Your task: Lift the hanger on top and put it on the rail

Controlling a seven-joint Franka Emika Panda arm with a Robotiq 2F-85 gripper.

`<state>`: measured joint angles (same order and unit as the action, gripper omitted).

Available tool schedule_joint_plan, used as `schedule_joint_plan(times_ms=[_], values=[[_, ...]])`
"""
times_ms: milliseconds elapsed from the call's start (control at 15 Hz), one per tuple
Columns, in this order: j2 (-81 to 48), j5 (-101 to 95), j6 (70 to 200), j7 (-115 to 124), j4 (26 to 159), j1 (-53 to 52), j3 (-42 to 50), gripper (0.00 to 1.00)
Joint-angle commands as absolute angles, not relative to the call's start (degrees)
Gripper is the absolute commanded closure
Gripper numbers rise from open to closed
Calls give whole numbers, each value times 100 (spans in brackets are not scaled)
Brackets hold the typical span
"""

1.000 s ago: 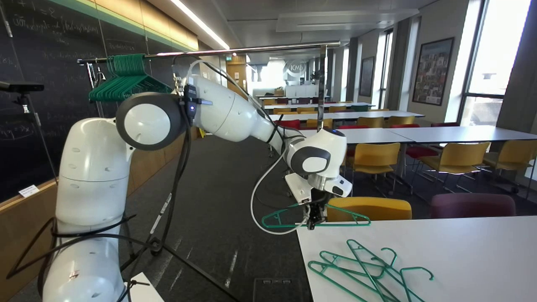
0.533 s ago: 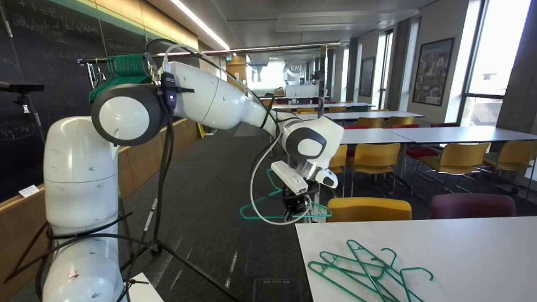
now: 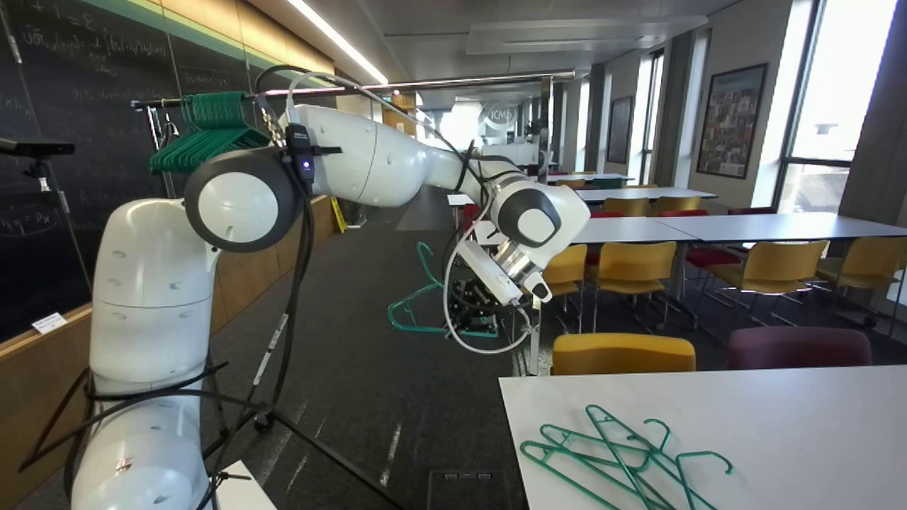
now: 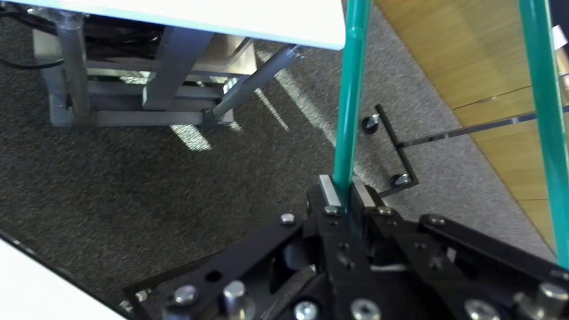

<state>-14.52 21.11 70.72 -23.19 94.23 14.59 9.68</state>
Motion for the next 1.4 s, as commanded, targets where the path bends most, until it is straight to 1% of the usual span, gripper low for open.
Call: schedule_joint_plan(times_ms=[0,267,400,800,1333], values=[[-2194,2844,6039,-1786,8366,1665,920,98],[-2734,3559,5663,-1056,7684,1766,861,98],[-2830,3837,5817,-820,7551,1751,853,98],[-2544,3988,6580,-1213,7518,1651,715,98],[-2508,4905,6153,-1151,7267,1696,522,98]])
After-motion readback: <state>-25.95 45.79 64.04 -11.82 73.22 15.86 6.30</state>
